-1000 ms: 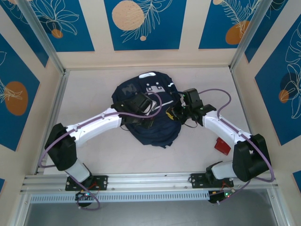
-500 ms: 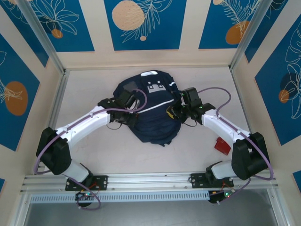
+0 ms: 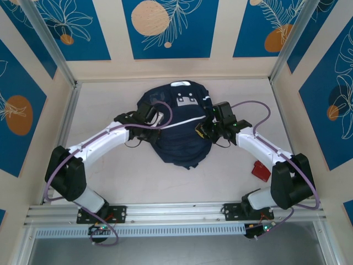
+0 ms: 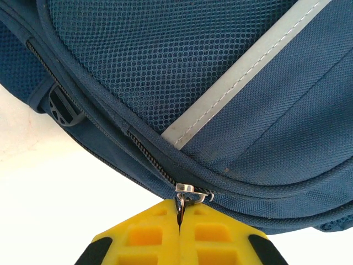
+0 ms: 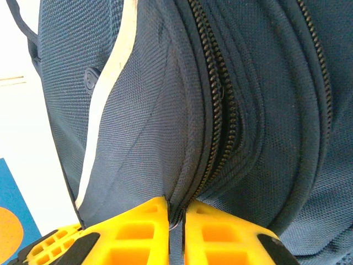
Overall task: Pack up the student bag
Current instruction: Unzip the student bag at the center of the table.
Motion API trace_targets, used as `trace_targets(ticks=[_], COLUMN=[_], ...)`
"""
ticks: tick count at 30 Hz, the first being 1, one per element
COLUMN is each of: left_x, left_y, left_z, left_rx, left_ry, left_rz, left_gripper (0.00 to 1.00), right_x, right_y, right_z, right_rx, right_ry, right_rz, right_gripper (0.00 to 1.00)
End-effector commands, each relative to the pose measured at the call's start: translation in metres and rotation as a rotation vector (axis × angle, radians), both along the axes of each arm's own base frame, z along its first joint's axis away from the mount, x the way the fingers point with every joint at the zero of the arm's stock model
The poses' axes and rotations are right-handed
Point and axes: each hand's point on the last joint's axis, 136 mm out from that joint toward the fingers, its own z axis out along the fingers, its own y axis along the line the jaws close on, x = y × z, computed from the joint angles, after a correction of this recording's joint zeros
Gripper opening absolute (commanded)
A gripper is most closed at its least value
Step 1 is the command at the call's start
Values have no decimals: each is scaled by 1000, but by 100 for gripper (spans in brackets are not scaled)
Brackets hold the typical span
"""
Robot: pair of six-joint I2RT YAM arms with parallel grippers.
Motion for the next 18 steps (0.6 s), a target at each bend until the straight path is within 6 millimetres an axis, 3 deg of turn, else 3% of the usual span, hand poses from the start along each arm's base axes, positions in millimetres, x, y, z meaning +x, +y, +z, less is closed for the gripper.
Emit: trace_targets(ticks=[1,6,10,18], left_x=[29,39,32,70], left_y=[39,45,25,44], left_z=[2,1,0,5], left_rx=[143,93,-50,-22], left_ry=[-103,-123,-138,-222], left_rz=[62,69,-67,49], left_gripper=[0,0,0,0], right_x=[5,5,8,10], right_y=[-39,-45,-45,-39], right_z=[-14,-15,-12,-11], right_rx=[-155,-182,-172,-163], right_ry=[22,26,15,13], right_rz=[-89,-94,-86,-53], right_gripper=[12,12,12,12])
